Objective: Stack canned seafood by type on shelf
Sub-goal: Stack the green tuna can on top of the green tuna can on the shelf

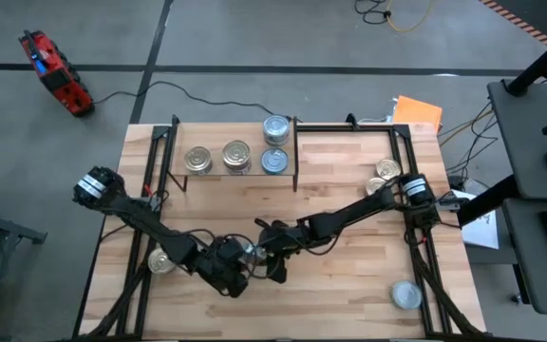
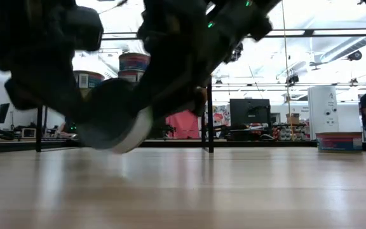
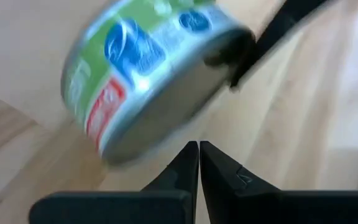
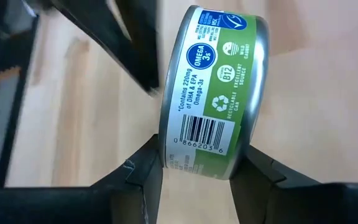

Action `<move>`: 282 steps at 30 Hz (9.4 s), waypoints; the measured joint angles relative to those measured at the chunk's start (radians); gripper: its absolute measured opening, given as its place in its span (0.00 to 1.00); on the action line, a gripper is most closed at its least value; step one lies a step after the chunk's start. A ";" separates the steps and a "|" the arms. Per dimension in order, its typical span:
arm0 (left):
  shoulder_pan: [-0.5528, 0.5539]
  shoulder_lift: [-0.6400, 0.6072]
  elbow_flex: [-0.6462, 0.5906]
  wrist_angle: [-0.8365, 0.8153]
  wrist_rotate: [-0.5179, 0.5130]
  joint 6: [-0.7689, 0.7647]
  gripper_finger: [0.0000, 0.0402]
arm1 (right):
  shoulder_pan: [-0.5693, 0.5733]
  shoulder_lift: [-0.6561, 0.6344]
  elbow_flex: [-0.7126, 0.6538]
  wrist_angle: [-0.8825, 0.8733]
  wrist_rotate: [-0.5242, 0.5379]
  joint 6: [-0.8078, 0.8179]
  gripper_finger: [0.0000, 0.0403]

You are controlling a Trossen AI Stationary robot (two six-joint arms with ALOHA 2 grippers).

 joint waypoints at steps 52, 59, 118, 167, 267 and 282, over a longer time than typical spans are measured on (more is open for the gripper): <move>0.373 -0.457 0.415 -0.164 0.234 1.062 0.00 | -0.132 -0.753 0.005 -0.389 0.295 -0.321 0.33; 0.578 -0.458 0.414 -0.034 0.245 1.090 0.00 | -0.274 -0.773 0.005 -0.391 0.169 -0.578 0.33; 0.734 -0.490 0.494 0.053 0.063 1.369 0.56 | -0.567 -0.657 0.006 0.233 -0.293 -0.840 0.33; 0.754 -0.391 0.491 0.235 0.317 1.198 0.70 | -0.499 -0.619 0.005 0.335 -0.355 -0.757 0.33; 1.132 -0.545 0.694 0.025 0.456 0.745 0.73 | -0.490 -0.507 0.073 -0.291 0.326 -1.359 0.30; 1.133 -0.597 0.693 -0.021 0.374 0.790 0.72 | -0.535 -0.282 0.248 -0.363 0.507 -1.438 0.30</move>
